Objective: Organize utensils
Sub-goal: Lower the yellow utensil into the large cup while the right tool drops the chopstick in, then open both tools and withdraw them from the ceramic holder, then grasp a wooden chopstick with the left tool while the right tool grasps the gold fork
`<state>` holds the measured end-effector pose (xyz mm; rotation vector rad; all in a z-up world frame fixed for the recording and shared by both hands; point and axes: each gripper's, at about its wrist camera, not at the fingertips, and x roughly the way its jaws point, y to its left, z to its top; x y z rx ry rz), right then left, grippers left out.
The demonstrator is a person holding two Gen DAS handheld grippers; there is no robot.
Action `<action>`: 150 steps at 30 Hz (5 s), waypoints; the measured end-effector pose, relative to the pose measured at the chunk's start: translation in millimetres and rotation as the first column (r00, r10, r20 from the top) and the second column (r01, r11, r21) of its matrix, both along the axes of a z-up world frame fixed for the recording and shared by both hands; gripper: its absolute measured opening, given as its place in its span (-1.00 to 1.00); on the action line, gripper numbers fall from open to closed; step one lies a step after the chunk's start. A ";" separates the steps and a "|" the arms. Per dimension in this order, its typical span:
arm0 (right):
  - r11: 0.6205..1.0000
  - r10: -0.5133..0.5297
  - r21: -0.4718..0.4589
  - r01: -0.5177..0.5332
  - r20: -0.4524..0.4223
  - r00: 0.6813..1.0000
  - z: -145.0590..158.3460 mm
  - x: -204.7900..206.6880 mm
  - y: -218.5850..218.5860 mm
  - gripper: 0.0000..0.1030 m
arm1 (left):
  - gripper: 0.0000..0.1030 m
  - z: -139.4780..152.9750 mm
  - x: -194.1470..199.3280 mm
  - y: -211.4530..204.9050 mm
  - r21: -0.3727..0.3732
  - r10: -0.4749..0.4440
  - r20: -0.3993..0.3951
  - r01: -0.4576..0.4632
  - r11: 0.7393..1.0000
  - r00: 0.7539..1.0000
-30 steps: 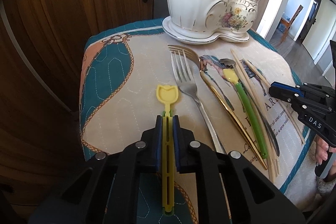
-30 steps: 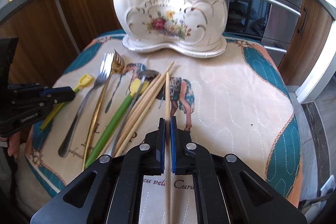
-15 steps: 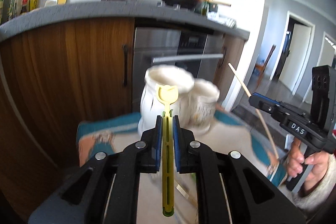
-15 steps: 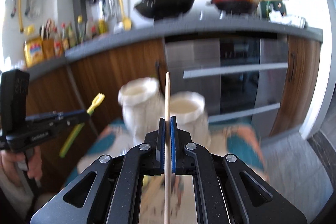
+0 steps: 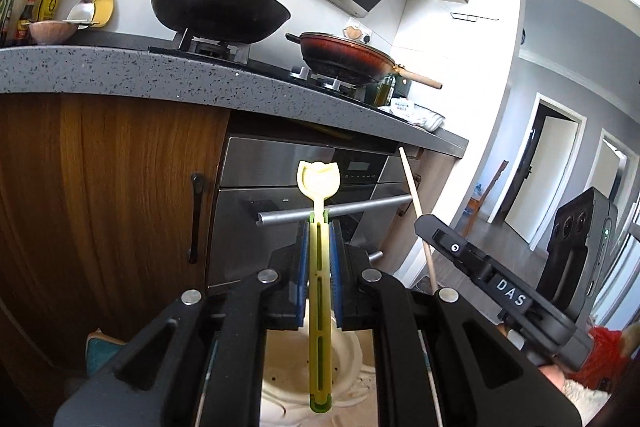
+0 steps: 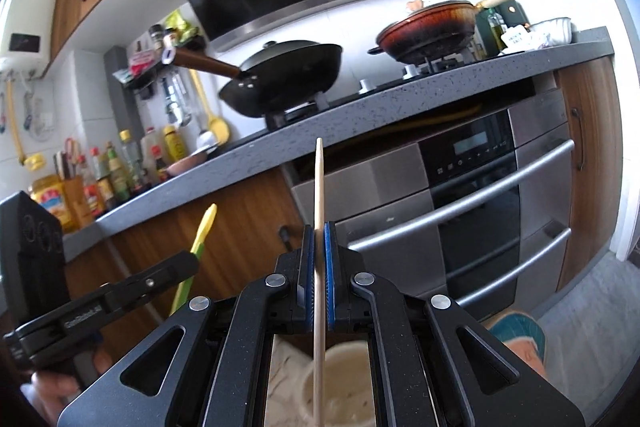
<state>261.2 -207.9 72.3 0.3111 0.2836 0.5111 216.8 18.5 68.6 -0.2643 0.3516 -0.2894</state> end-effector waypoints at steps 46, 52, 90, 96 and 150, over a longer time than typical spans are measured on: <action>0.985 -0.025 -0.174 0.012 -0.070 0.997 -55.3 -29.3 -2.9 -0.08 | -0.20 -29.5 -49.9 4.7 0.200 0.057 -0.013 -0.053 0.978 0.998; 0.981 -0.016 -0.195 0.003 -0.067 0.998 -46.1 -55.8 -8.0 0.34 | 0.19 -34.1 -68.5 12.1 0.227 0.087 -0.024 -0.079 0.971 0.996; 0.880 0.043 -0.443 -0.169 -0.280 0.959 -118.4 -148.0 11.8 0.90 | 0.86 -145.3 -136.9 35.9 0.296 0.163 -0.387 -0.046 0.954 0.907; 0.858 0.091 -0.466 -0.218 -0.279 0.956 -121.0 -156.0 32.3 0.90 | 0.85 -144.6 -137.0 48.4 0.261 0.177 -0.396 -0.075 0.962 0.901; 0.937 -0.032 -0.338 -0.087 -0.331 0.943 -124.2 -144.1 -59.8 0.11 | -0.85 -164.5 -67.5 -129.3 0.380 0.034 -0.531 0.202 0.902 0.847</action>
